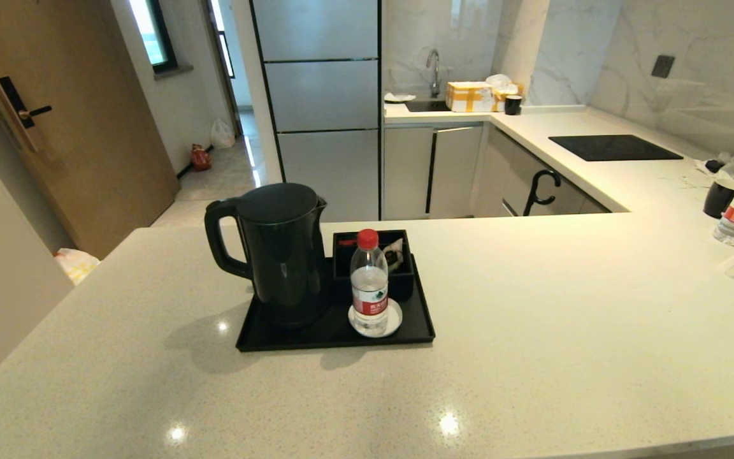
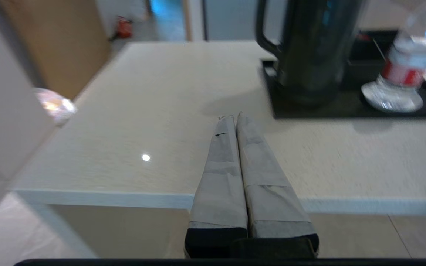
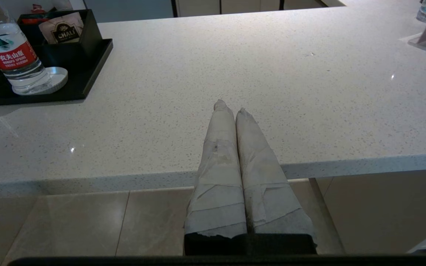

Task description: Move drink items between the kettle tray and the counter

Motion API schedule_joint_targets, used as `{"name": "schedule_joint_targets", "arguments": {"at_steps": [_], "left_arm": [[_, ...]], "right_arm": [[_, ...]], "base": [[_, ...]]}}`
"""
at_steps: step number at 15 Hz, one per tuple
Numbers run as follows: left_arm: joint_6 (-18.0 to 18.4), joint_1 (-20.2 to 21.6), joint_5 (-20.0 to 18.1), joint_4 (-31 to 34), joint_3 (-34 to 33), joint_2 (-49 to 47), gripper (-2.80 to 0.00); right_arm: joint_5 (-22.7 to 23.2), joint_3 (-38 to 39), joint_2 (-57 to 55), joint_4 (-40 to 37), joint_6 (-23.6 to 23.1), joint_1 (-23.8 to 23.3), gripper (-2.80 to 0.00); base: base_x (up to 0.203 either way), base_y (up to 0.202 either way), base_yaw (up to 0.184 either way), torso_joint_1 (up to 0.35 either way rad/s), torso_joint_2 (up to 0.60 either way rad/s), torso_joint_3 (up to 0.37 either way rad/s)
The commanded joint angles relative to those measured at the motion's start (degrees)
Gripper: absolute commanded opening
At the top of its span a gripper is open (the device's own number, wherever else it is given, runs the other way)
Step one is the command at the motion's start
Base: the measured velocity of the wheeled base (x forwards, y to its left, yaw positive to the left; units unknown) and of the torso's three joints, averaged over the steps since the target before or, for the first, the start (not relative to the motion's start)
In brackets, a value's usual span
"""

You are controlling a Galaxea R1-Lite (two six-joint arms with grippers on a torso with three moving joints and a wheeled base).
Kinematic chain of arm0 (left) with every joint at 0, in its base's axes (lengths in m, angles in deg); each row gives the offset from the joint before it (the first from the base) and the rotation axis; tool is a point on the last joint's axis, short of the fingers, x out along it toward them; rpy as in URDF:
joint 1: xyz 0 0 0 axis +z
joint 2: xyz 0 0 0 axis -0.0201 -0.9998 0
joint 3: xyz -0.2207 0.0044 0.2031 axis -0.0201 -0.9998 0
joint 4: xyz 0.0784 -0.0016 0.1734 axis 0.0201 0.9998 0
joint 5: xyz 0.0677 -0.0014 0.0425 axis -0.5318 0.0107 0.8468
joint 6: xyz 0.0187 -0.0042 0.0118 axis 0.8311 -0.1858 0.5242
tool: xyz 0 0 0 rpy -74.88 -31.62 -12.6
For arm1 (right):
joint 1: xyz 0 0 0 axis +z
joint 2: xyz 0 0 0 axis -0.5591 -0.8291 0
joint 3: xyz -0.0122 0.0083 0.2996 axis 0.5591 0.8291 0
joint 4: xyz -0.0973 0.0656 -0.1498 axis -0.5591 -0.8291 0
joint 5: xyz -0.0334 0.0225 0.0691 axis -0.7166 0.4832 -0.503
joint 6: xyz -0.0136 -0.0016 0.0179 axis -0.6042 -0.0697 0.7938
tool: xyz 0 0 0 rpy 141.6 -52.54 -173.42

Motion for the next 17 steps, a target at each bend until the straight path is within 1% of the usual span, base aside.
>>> {"name": "schedule_joint_targets", "arguments": {"at_steps": [1,2,3,12,13,14,17], "left_arm": [[0.03,0.02,-1.93,-4.64,-7.08,0.16,-2.8],[0.02,0.02,-3.7,-6.63,-9.72,0.18,-2.8],[0.01,0.02,-4.68,-7.67,-10.33,0.2,-2.8],[0.1,0.02,-4.69,-7.51,-10.33,0.2,-2.8],[0.1,0.02,-4.69,-7.51,-10.33,0.2,-2.8],[0.1,0.02,-4.69,-7.51,-10.33,0.2,-2.8],[0.1,0.02,-4.69,-7.51,-10.33,0.2,-2.8]], "right_arm": [[-0.01,0.0,-0.09,0.0,0.0,0.01,-2.8],[-0.01,0.0,-0.09,0.0,0.0,0.01,-2.8],[-0.01,0.0,-0.09,0.0,0.0,0.02,-2.8],[-0.01,0.0,-0.09,-0.18,-0.43,0.1,-2.8],[-0.08,0.0,-0.09,-0.08,0.11,0.09,-2.8],[-0.19,0.0,-0.09,0.09,1.76,0.1,-2.8],[-0.19,0.0,-0.09,0.09,1.76,0.01,-2.8]], "base": [[0.0,0.0,0.0,0.0,0.0,0.0],[0.0,0.0,0.0,0.0,0.0,0.0],[0.0,0.0,0.0,0.0,0.0,0.0],[0.0,0.0,0.0,0.0,0.0,0.0],[0.0,0.0,0.0,0.0,0.0,0.0],[0.0,0.0,0.0,0.0,0.0,0.0],[0.0,0.0,0.0,0.0,0.0,0.0]]}}
